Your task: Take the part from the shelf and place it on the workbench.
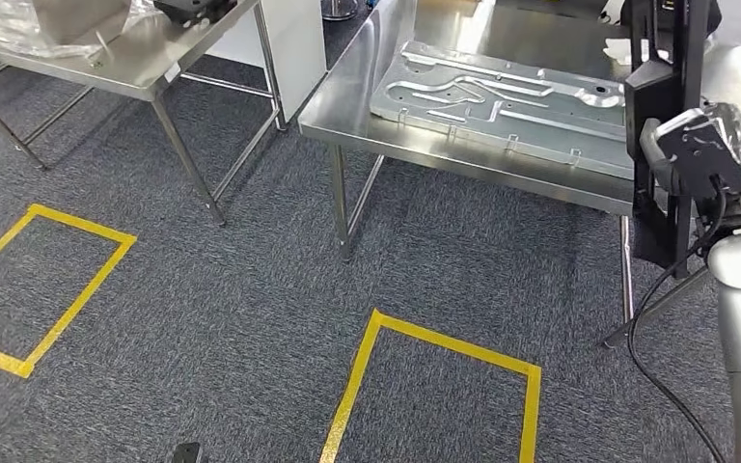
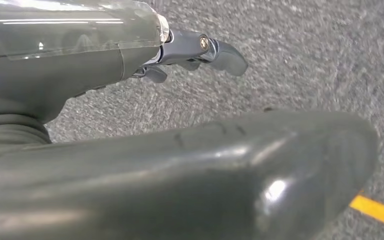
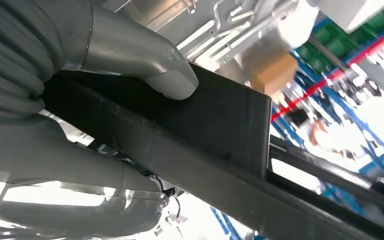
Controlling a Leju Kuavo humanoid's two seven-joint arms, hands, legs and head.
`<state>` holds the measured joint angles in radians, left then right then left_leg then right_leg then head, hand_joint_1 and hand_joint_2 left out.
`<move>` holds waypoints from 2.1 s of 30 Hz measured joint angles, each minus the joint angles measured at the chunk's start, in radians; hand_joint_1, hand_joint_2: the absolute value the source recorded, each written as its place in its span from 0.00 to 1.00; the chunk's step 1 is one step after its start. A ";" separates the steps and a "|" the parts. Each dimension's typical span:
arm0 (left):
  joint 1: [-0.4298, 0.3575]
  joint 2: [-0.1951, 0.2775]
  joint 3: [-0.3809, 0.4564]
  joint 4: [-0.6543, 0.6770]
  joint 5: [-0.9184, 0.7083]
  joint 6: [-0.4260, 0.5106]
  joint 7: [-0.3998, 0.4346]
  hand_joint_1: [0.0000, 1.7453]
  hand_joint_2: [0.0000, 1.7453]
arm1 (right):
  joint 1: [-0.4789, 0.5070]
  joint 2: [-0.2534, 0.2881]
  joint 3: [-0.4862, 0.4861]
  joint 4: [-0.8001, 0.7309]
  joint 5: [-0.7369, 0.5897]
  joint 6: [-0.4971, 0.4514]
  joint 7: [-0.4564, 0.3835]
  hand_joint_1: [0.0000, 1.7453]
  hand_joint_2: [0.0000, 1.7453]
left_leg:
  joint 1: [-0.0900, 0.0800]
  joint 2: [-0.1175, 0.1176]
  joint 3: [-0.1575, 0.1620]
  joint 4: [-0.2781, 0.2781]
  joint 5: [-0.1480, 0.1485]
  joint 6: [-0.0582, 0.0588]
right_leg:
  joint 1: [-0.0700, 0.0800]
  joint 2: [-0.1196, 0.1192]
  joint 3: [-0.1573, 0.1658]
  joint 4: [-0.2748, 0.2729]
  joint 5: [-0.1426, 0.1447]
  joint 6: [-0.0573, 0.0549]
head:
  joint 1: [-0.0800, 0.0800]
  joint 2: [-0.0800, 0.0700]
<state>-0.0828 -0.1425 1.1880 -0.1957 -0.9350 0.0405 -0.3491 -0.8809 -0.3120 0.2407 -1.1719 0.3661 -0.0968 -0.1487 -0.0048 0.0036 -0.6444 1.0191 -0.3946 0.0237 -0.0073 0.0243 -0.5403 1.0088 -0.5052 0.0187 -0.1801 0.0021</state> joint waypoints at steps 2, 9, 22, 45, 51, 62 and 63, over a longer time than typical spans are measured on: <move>-0.001 0.000 0.000 0.000 -0.004 -0.002 -0.001 0.00 0.00 | -0.054 0.003 0.022 0.039 0.027 0.029 0.015 1.00 1.00 | 0.004 0.000 0.011 -0.010 -0.004 0.010 | -0.003 -0.010 -0.021 0.046 -0.025 0.012 | 0.000 0.000; 0.000 -0.001 0.001 0.000 -0.018 -0.012 0.002 0.00 0.00 | -0.269 0.013 0.140 0.219 0.069 0.250 0.036 1.00 1.00 | 0.011 -0.003 0.062 -0.010 -0.049 0.008 | -0.017 -0.023 -0.165 0.186 0.026 0.029 | 0.000 0.000; 0.006 -0.001 0.002 0.000 -0.017 -0.023 0.016 0.00 0.00 | -0.462 0.020 0.307 0.394 -0.024 0.627 0.017 1.00 1.00 | 0.012 -0.005 -0.077 0.285 -0.168 -0.040 | -0.007 -0.022 -0.040 0.000 0.040 -0.032 | -0.002 0.000; 0.014 -0.005 0.009 0.000 -0.016 -0.023 0.006 0.00 0.00 | -0.473 -0.018 0.599 0.300 0.551 0.277 0.073 1.00 1.00 | 0.009 -0.009 0.134 -0.041 -0.096 -0.027 | -0.005 -0.024 -0.091 0.006 0.100 -0.008 | -0.002 0.000; 0.001 -0.005 0.025 0.000 -0.015 -0.017 -0.002 0.00 0.00 | -0.420 -0.017 0.686 0.207 0.770 0.260 0.069 1.00 1.00 | 0.011 -0.005 0.000 0.225 -0.199 -0.049 | -0.010 -0.020 -0.047 -0.008 0.058 -0.036 | -0.002 0.000; 0.012 -0.004 0.032 0.000 -0.017 -0.020 -0.004 0.00 0.00 | -0.366 -0.022 0.695 0.176 0.776 0.254 0.047 1.00 1.00 | -0.002 -0.006 -0.010 0.052 0.012 -0.008 | 0.001 -0.014 0.016 -0.013 0.007 -0.024 | -0.002 0.000; 0.013 -0.003 0.033 0.000 -0.017 -0.020 -0.004 0.00 0.00 | -0.364 -0.024 0.693 0.173 0.775 0.251 0.044 1.00 1.00 | -0.005 -0.006 0.002 0.026 0.016 0.001 | 0.001 -0.013 0.021 -0.017 0.002 -0.017 | -0.002 0.000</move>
<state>-0.0697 -0.1454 1.2206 -0.1957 -0.9517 0.0202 -0.3531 -1.2452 -0.3358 0.9339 -0.9985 1.1407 0.1545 -0.1049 -0.0094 -0.0025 -0.6422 1.0450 -0.3789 0.0245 -0.0062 0.0111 -0.5190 0.9920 -0.5033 0.0013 -0.1820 0.0023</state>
